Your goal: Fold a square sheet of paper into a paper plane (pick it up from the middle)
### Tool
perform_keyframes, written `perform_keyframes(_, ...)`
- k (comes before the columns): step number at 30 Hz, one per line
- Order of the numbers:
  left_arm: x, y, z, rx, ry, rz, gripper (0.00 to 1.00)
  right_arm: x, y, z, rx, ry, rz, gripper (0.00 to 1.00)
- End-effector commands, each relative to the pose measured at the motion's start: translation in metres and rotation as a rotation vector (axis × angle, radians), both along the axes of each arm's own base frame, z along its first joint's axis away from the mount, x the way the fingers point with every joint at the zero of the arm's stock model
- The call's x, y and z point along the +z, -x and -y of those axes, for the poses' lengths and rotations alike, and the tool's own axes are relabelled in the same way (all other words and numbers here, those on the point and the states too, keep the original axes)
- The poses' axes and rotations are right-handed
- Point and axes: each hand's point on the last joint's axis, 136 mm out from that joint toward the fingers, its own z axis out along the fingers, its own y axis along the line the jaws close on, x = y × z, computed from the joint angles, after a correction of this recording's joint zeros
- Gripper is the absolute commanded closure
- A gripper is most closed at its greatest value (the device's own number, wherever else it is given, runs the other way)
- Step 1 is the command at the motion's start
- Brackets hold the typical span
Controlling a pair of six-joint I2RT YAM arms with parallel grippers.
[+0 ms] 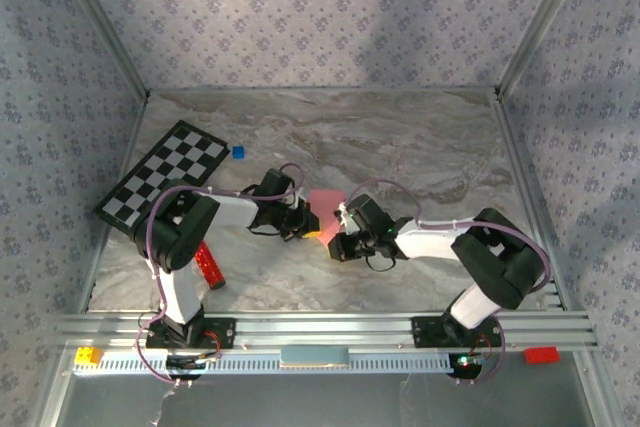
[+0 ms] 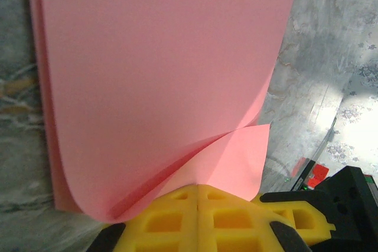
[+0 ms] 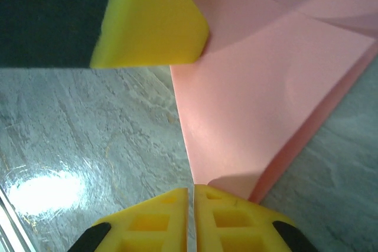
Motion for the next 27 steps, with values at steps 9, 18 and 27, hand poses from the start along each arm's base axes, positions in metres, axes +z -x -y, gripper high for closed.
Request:
perform_keyframes(9, -0.046, 0.017, -0.024, 0.023, -0.164, -0.094, 1.00, -0.014, 0.027, 0.029, 0.011, 0.080, -0.075, 0.88)
perform_keyframes(18, -0.044, 0.019, -0.023, 0.018, -0.156, -0.094, 1.00, 0.030, 0.007, 0.010, -0.006, -0.032, 0.009, 0.88)
perform_keyframes(27, -0.041, 0.018, -0.022, 0.023, -0.151, -0.090, 1.00, 0.034, -0.031, -0.022, -0.097, -0.097, -0.040, 0.87)
